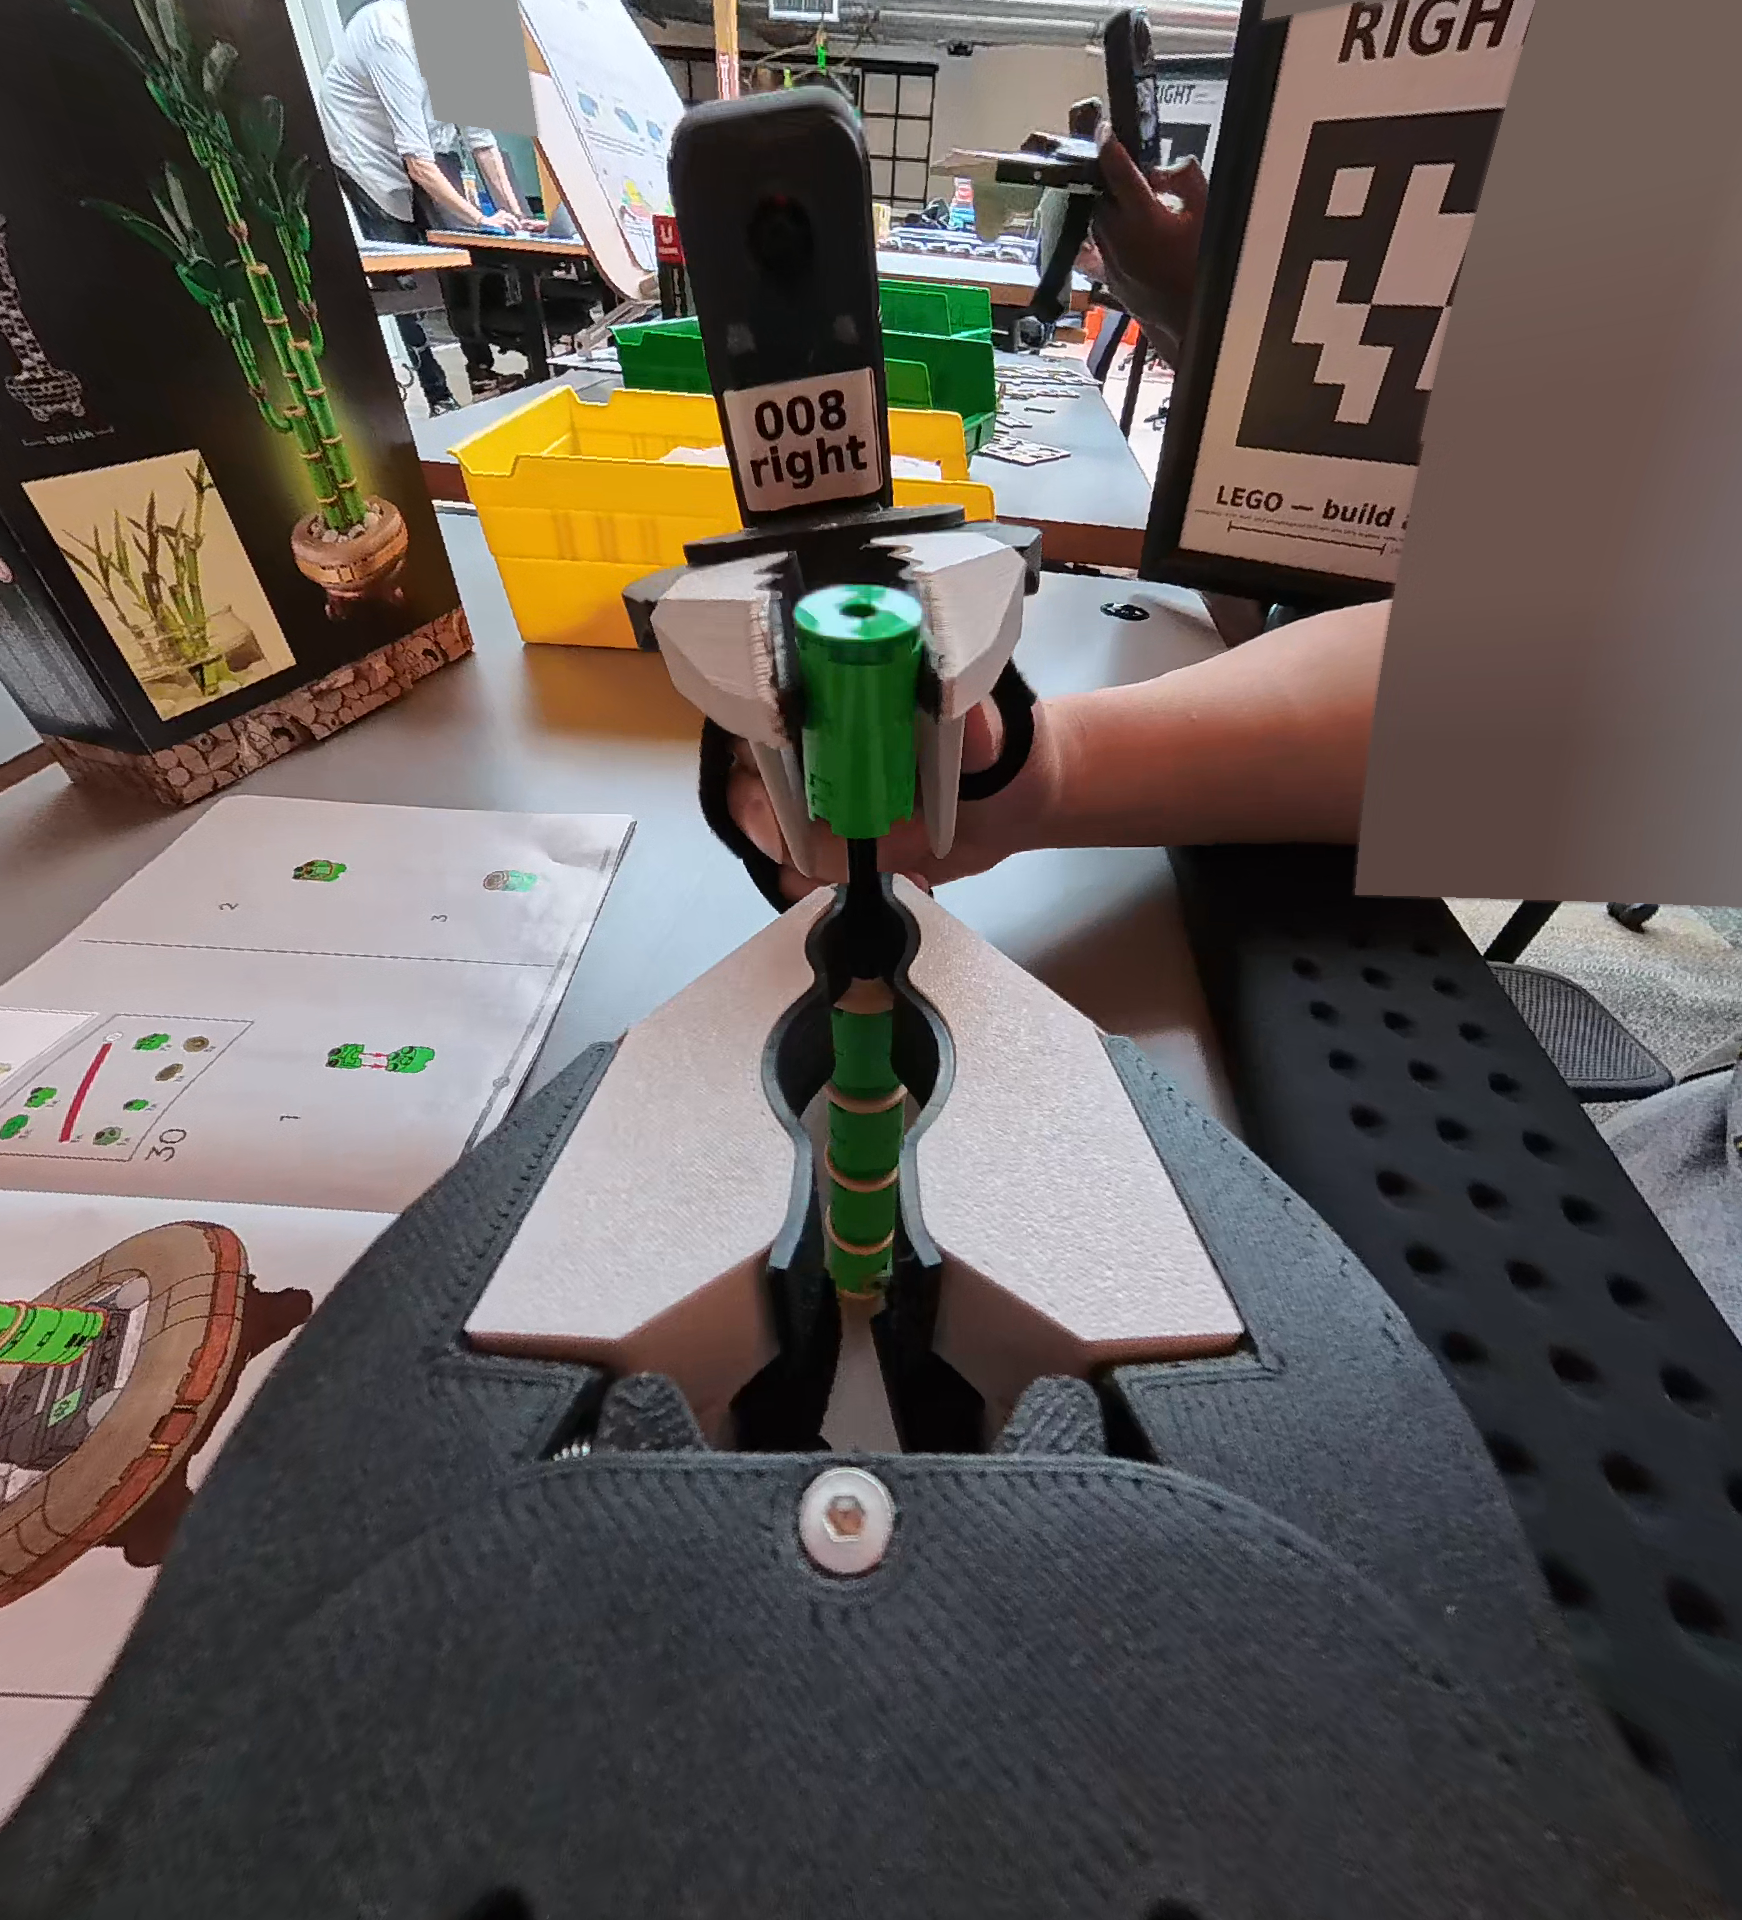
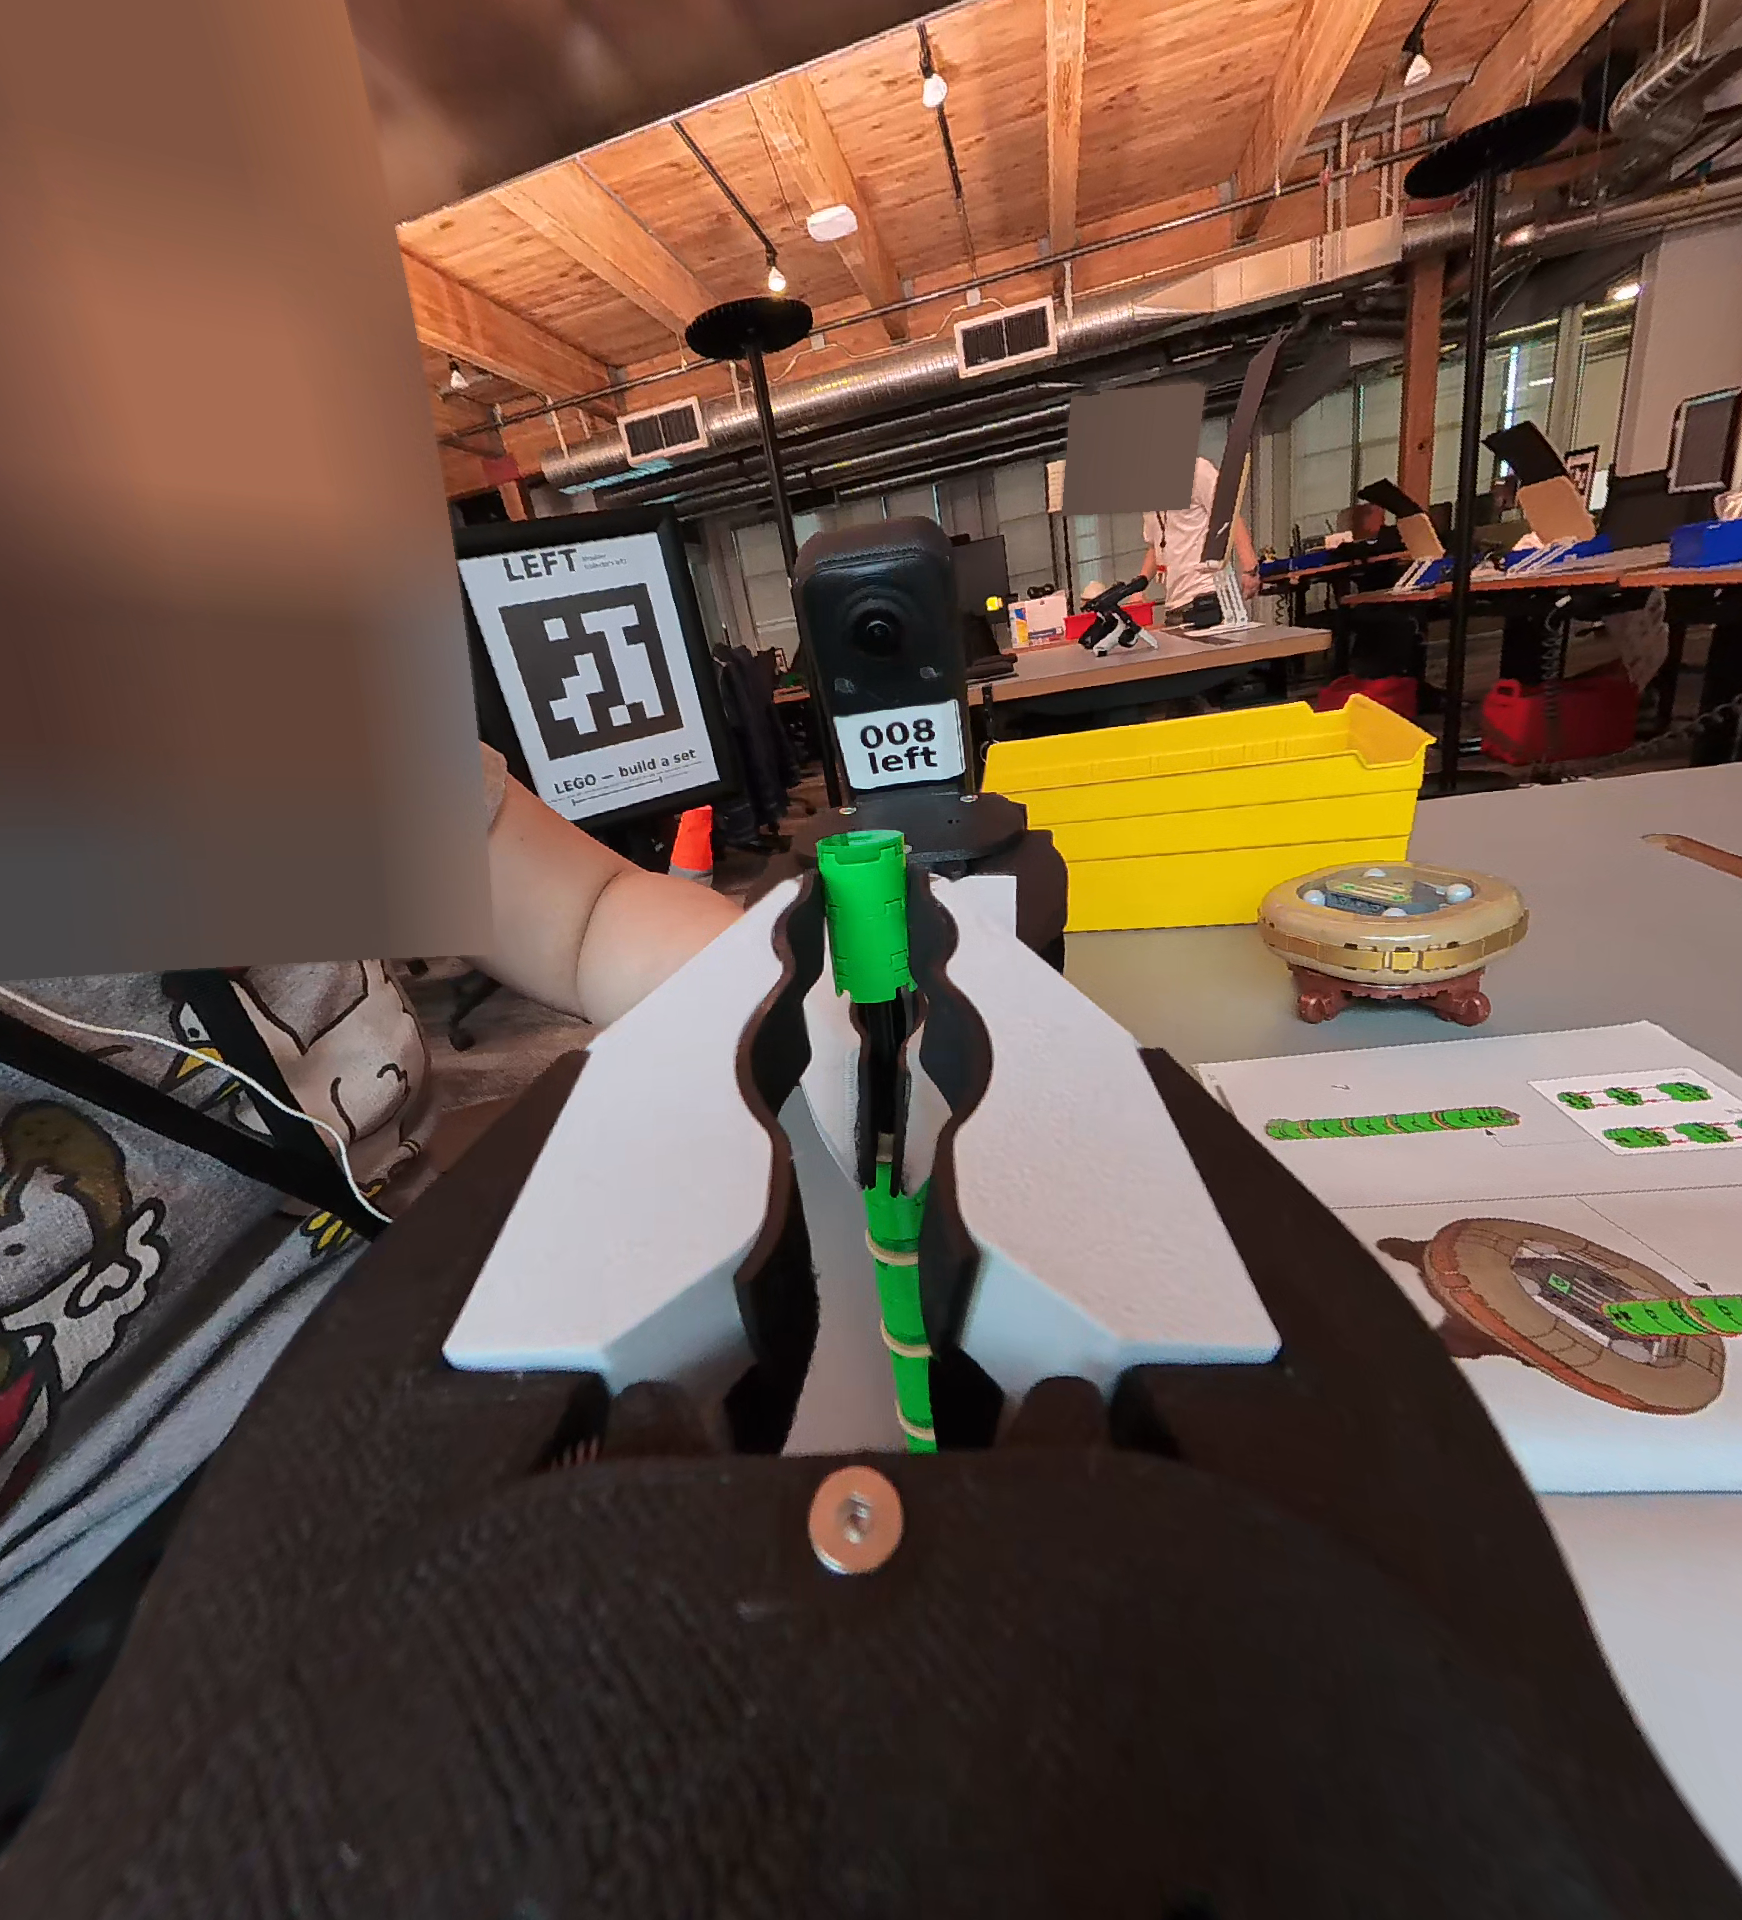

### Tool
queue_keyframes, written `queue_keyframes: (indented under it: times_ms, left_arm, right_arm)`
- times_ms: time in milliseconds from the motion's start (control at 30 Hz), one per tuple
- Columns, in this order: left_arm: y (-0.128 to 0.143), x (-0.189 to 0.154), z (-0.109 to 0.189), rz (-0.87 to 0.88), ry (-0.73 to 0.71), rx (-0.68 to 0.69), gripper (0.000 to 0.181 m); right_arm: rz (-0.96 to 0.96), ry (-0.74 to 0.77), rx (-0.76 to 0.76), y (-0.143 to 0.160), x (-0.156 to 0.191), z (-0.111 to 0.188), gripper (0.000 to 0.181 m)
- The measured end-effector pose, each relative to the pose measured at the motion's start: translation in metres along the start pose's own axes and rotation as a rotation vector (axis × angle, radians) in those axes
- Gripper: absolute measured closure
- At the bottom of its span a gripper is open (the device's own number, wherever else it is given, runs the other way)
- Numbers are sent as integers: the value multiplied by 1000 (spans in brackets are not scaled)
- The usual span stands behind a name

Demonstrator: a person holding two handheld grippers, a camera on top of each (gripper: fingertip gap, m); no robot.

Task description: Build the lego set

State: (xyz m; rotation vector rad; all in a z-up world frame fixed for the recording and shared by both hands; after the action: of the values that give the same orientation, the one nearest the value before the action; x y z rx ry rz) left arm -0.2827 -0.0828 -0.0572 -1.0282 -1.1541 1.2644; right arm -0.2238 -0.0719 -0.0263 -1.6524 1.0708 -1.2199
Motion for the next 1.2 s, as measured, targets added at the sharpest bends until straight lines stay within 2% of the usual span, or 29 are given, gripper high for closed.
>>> queue_keyframes:
  times_ms: [533,867,1200]
  left_arm:
    - [0,0,0,9,11,-2,180]
    - [0,0,0,11,13,3,179]
    - [-1,0,0,20,9,7,179]
  right_arm:
    - [31,-20,-45,0,-1,5,166]
    - [109,33,28,-4,3,3,166]
    - [117,39,31,-8,5,3,167]
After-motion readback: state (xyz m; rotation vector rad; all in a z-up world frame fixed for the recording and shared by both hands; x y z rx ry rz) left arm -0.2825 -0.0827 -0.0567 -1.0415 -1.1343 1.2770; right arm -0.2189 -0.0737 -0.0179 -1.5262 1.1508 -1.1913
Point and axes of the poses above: each gripper's, where its closed fingertips meet, z back along the fingers, y out of its underside, x = y × z across the jaws, the point moved 5 cm from there along z, back along the fingers, and after that the axes turned 7 degrees about -z, right-handed, at the moved point
